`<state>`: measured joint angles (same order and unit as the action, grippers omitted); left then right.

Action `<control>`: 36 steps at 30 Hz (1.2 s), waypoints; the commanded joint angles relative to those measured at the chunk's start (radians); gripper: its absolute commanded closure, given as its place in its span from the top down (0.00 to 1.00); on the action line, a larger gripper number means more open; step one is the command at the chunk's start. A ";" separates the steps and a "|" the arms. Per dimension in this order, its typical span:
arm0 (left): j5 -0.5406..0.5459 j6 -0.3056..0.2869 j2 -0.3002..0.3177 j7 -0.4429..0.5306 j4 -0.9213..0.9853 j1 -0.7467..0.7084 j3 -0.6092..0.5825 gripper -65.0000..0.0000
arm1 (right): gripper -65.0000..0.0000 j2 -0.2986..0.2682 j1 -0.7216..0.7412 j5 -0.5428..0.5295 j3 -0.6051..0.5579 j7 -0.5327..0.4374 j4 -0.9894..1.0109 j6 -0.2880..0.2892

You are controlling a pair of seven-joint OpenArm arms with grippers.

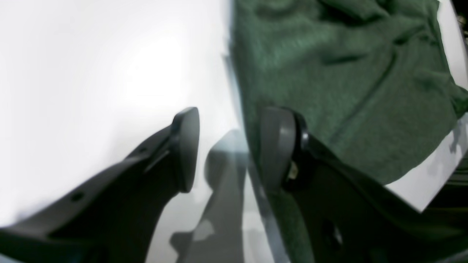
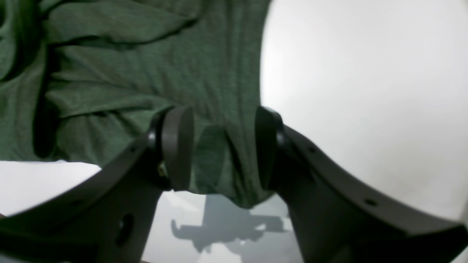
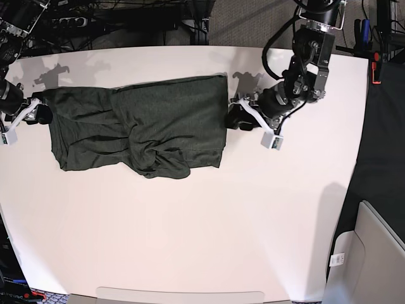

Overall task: Fold the T-shirt properly
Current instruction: 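Release the fabric and move the left gripper to the shirt's side edge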

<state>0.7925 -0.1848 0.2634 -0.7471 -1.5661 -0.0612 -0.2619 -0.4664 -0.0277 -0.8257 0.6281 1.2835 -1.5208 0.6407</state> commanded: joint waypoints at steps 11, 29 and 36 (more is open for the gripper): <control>0.049 -0.002 0.007 0.002 0.046 0.013 -0.012 0.42 | 0.38 -0.047 0.015 -0.020 0.009 -0.012 -0.017 0.008; 0.051 -0.003 -0.048 -0.021 0.046 0.028 -0.113 0.42 | 0.38 -0.041 0.021 -0.017 0.009 -0.015 -0.017 0.008; 0.049 -0.003 -0.060 -0.042 0.046 0.073 -0.113 0.23 | 0.38 -0.047 0.021 -0.008 0.011 -0.017 -0.013 0.001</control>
<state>0.8406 -0.1864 0.2020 -0.7841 -1.5105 -0.0044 -0.3733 -0.4866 -0.0196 -0.8227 0.6300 1.2823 -1.5208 0.6399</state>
